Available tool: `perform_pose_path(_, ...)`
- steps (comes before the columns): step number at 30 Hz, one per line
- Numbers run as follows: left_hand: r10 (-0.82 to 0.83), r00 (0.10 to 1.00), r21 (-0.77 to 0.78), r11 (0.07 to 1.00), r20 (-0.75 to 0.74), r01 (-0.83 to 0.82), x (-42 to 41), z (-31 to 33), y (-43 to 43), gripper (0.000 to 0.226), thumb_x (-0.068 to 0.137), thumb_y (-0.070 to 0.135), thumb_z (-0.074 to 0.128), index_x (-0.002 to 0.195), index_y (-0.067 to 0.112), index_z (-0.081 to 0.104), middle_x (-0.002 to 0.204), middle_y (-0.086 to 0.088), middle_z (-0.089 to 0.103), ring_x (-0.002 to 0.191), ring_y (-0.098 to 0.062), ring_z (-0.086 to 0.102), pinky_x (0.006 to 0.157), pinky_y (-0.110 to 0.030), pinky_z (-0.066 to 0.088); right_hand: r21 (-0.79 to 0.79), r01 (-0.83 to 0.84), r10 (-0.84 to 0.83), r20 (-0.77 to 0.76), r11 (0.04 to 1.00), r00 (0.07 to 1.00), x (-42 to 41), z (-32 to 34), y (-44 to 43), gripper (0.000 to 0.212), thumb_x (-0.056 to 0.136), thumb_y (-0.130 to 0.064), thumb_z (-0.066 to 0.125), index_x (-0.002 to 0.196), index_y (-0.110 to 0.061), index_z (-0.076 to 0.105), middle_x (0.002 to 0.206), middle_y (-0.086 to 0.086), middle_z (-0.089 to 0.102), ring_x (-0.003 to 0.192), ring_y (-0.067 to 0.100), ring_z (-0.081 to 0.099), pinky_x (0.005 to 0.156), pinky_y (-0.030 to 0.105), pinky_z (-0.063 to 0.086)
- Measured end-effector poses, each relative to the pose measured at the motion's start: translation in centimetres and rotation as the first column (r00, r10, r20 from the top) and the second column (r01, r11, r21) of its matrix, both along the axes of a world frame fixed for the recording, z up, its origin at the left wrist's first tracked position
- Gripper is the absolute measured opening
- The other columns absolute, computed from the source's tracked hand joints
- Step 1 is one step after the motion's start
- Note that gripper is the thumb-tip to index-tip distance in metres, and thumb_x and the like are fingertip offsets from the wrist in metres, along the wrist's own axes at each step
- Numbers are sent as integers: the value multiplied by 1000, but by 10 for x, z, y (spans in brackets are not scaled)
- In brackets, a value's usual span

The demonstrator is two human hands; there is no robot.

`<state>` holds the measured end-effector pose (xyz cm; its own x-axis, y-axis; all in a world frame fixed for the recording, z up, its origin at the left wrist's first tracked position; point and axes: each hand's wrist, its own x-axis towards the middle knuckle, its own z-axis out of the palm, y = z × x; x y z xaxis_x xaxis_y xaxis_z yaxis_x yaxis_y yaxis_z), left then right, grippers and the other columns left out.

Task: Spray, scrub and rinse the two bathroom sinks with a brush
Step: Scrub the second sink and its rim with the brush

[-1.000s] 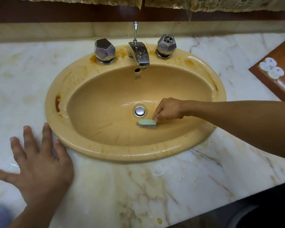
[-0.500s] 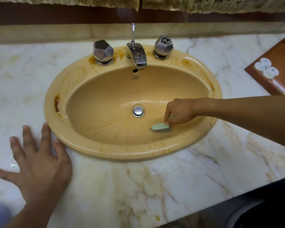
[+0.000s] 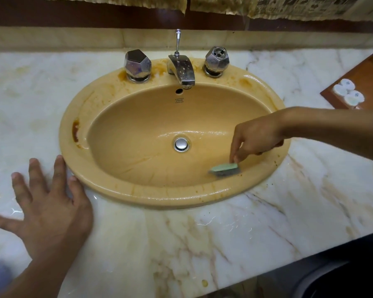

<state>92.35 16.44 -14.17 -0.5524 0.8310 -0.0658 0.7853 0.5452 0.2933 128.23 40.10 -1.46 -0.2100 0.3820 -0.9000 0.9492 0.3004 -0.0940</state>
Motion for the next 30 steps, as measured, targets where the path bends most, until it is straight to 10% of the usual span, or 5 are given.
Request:
perform_pose_path(5,75,991,97,992,108,-85,4,-1,4,55,100,70,6,154,64,1,171,7,3,159,-26,4,117,-73,19,407,-514,285,503,755,816,31,36,30,31,97,-42,49,115,-29,70,100,-3,65,84,22,64,74,32,56)
perform_pose_path(16,-87,993,102,992,81,79,-16,-19,4,64,103,57,16,163,34,13,172,-2,2,159,-32,-1,124,-59,-3,386,-337,208,338,859,918,45,21,24,25,86,-41,55,99,-34,76,98,-7,71,92,21,67,83,40,59)
perform_pose_path(19,85,990,124,987,109,-98,-3,-8,7,56,99,70,10,154,64,2,172,11,2,159,-21,-2,120,-70,14,174,-284,245,215,943,945,36,7,11,29,80,-50,60,100,-39,77,105,-10,73,101,23,69,92,46,59)
perform_pose_path(26,74,995,101,992,73,-81,5,0,4,53,100,68,8,152,65,-3,171,7,1,159,-28,6,116,-73,20,556,-519,343,396,649,852,25,-24,23,31,98,-37,45,117,-36,69,109,0,66,94,27,66,70,31,52)
perform_pose_path(30,87,995,96,991,50,-92,9,6,4,54,101,65,12,154,62,5,170,11,3,158,-29,9,115,-74,20,247,-268,258,72,931,964,16,-42,-1,27,96,-41,58,118,-40,74,121,-12,69,116,17,60,95,33,50)
